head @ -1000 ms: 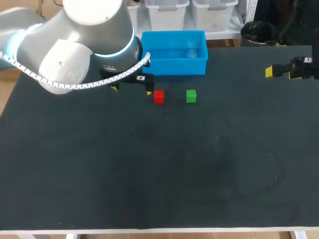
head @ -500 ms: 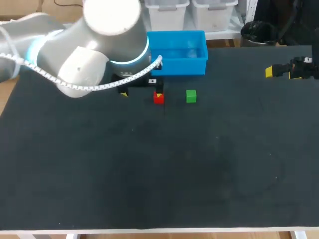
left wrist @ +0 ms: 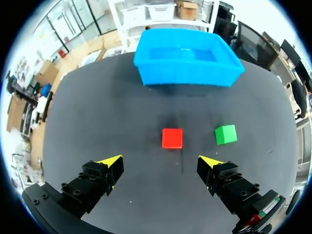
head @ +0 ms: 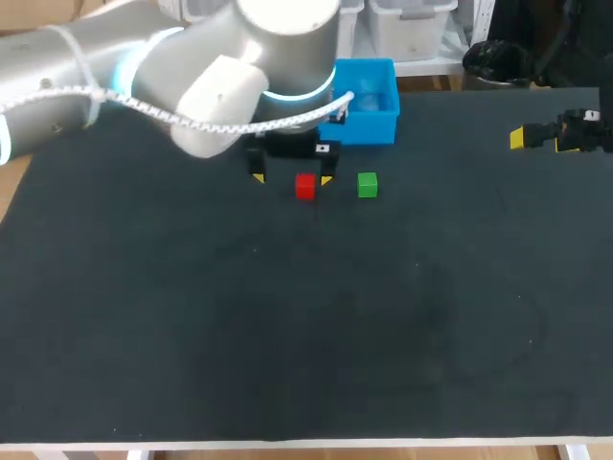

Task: Use the left arm to pick the red cube and place it into the blue plastic box first, then use the right arm to grasp the green cube and put it into the same blue plastic box after the first action is fully finished.

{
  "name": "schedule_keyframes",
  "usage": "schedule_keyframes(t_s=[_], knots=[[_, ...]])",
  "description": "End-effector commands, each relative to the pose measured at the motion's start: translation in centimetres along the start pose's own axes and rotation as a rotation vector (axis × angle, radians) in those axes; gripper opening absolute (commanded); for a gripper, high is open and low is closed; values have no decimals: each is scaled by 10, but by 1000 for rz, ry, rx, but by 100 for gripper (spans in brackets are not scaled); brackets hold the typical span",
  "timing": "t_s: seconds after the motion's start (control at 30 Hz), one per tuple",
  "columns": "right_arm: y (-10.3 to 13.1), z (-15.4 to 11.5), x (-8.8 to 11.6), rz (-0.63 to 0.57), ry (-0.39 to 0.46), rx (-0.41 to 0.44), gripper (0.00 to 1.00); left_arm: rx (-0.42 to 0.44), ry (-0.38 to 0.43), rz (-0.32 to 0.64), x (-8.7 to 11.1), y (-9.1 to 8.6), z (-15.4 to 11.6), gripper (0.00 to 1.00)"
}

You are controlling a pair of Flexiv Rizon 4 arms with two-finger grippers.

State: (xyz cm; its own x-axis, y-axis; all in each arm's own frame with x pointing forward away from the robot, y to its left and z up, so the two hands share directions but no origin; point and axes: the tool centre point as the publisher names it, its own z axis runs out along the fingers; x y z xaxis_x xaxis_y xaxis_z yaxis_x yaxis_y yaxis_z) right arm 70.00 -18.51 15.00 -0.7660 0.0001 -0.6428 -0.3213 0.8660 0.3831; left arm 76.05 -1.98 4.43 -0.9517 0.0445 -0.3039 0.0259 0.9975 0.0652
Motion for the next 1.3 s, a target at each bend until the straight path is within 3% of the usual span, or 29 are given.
schedule_keyframes(t_s=[0.03,0.43,0.83,1.3], knots=[[0,0,0,0,0,0,100,-50,27,-16,-10,-11,10,100],[0,0,0,0,0,0,100,-33,59,-96,-18,-17,30,100],[0,0,0,0,0,0,100,-51,84,-115,-22,-22,46,100],[0,0,0,0,0,0,100,-34,114,-173,-35,-17,59,96]])
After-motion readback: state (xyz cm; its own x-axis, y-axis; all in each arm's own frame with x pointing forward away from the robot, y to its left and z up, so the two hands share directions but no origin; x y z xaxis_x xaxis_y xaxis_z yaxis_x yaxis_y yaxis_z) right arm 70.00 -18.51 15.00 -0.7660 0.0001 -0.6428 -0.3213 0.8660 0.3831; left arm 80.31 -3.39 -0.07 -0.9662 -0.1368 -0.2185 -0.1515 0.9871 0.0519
